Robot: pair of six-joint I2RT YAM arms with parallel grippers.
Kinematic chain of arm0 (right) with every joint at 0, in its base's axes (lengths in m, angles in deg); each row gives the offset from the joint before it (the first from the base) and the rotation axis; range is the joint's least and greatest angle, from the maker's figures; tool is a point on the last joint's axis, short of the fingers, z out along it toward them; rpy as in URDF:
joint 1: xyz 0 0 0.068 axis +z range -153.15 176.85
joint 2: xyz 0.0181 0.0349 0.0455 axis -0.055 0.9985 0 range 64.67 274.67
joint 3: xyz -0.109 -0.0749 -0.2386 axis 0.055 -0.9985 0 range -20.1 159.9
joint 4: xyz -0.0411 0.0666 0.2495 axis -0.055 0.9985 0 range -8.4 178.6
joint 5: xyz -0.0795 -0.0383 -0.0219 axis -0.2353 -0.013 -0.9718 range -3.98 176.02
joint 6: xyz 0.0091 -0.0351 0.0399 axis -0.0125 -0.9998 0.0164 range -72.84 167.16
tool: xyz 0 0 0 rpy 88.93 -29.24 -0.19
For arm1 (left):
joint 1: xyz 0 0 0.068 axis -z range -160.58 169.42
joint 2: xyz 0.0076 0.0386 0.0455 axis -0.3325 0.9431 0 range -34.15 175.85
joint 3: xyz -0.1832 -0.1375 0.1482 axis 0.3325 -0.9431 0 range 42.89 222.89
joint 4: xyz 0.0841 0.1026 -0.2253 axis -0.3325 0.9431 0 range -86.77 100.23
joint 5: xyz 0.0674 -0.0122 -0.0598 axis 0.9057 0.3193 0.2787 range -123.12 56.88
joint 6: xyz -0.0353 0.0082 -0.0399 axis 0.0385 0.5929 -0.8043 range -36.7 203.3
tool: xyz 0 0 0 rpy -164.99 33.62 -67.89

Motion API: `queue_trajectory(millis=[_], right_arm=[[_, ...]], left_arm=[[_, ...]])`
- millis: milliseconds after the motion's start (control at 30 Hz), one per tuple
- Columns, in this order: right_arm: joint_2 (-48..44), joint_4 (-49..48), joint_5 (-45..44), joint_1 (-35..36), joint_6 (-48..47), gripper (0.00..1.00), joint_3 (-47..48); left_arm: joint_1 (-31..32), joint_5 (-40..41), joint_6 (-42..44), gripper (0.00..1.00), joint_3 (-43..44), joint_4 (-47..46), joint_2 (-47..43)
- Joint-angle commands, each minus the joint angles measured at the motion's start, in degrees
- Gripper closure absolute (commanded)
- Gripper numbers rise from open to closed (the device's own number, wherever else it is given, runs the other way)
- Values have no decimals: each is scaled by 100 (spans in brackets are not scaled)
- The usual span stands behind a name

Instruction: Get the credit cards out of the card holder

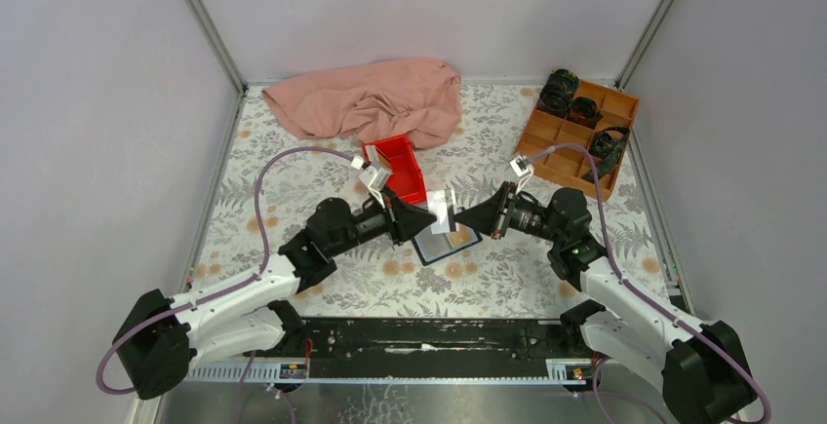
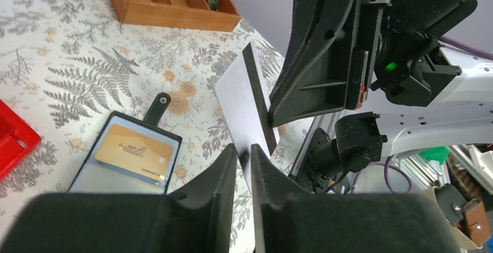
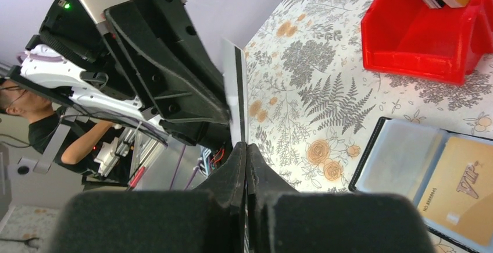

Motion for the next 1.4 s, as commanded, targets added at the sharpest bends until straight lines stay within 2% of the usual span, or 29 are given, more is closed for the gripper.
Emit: queue_trajectory(millis=[0, 133, 300, 500, 667, 733, 767, 867, 1067, 1200, 1367], right_arm=[[56, -640, 473, 67, 84, 100, 154], [51, -780, 704, 64, 106, 100, 132], [167, -948, 1185, 65, 102, 100, 138], [307, -1129, 1964, 64, 118, 100, 201], [348, -1382, 2227, 65, 250, 100, 177], [343, -1401, 2235, 69, 255, 100, 167], [352, -1405, 2243, 64, 252, 100, 162], [372, -1393, 2219, 64, 240, 100, 171], [394, -1327, 2151, 67, 192, 100, 202], [339, -1019, 1992, 69, -17, 100, 244], [308, -877, 1936, 68, -129, 100, 263]], left_arm=[[31, -244, 242, 72, 79, 61, -202], [-4, -226, 329, 65, 93, 186, -472], [-36, -639, 513, 58, 302, 419, -544], [-90, -1047, 663, 57, 449, 577, -668], [-92, -1195, 832, 58, 660, 896, -746], [-91, -1180, 904, 62, 734, 1039, -807], [-90, -1150, 937, 69, 760, 1100, -842], [-94, -1131, 950, 77, 750, 1145, -900], [-94, -1185, 872, 78, 617, 1115, -899], [-87, -1172, 872, 100, 583, 1131, -906], [-92, -1040, 893, 100, 620, 1164, -876]])
